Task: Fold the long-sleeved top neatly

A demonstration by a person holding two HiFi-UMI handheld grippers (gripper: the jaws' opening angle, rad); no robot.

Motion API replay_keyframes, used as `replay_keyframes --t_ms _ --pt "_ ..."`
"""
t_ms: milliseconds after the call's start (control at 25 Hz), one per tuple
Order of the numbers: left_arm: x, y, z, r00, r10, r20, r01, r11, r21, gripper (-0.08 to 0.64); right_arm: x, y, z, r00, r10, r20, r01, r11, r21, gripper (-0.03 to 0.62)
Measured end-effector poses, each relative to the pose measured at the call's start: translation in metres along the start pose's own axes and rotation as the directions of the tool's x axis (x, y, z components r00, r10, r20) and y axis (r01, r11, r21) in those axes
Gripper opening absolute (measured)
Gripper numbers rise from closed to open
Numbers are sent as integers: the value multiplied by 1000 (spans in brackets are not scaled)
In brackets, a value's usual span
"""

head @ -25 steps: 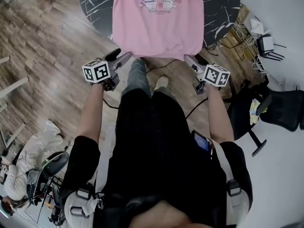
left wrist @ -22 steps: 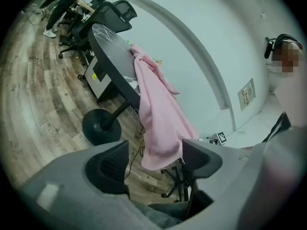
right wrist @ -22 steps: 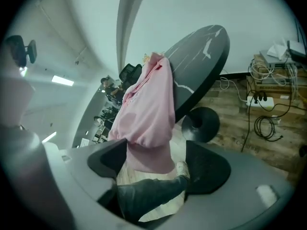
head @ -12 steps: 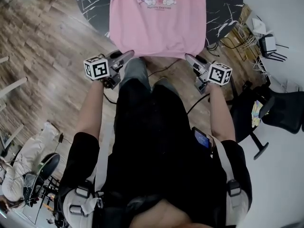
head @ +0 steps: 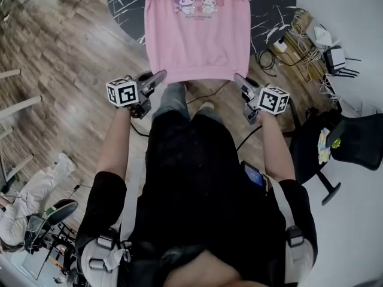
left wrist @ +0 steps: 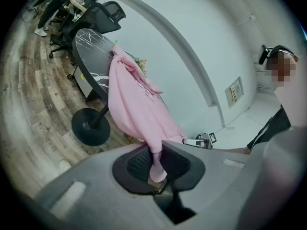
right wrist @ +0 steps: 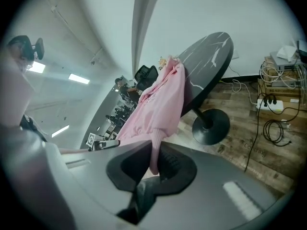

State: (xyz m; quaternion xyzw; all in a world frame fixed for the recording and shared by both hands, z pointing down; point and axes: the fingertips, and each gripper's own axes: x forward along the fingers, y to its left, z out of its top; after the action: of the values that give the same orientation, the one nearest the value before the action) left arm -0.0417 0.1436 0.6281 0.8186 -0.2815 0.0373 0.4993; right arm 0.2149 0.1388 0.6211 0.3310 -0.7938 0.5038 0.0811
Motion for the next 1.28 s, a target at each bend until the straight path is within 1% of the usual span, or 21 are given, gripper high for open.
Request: replay_keyframes --t_ms 120,240,360,480,560,640,720,800,840,920,1080,1160,1280 --pt "-10 -9 -16 1000 18 -12 -18 1000 -3 43 -12 5 -15 1000 11 -12 -11 1000 6 18" --pt "-19 -19 -31 1000 29 0 -29 999 -32 43 -23 14 -28 999 26 -25 -25 1000 10 18" --pt "-28 -32 -46 999 39 22 -38 997 -66 43 -38 22 -42 999 36 -37 -35 999 34 18" --pt "-37 -43 -59 999 49 19 -47 994 -96 43 -53 28 -57 997 43 -58 -39 997 61 18" --pt "-41 -50 -62 998 54 9 -53 993 -105 43 -60 33 -57 997 54 -60 -50 997 67 18" --pt "-42 -55 -55 997 72 3 -71 993 -98 43 -62 40 -45 997 66 -46 -63 996 64 18" --pt "-43 -59 -45 995 97 -9 -97 993 -73 44 -61 51 -30 996 84 -24 -83 995 59 18" --pt "-42 -64 -30 995 95 -13 -96 994 -58 44 -59 62 -11 995 102 0 -102 994 45 18" --pt "-40 -67 -18 997 80 0 -80 995 -60 44 -56 65 1 994 111 14 -111 993 38 18" --pt "-35 -71 14 998 35 57 -30 996 -79 44 -48 69 30 991 128 49 -130 991 28 18" --pt "-32 -75 85 983 -48 175 73 988 -136 44 -28 76 93 980 159 123 -159 987 -6 18" --pt "-26 -75 116 978 -77 193 105 984 -142 44 -17 80 124 975 167 145 -166 986 -17 18" --pt "-17 -67 152 985 -76 157 96 988 -125 44 1 81 163 974 149 171 -146 989 -31 18"
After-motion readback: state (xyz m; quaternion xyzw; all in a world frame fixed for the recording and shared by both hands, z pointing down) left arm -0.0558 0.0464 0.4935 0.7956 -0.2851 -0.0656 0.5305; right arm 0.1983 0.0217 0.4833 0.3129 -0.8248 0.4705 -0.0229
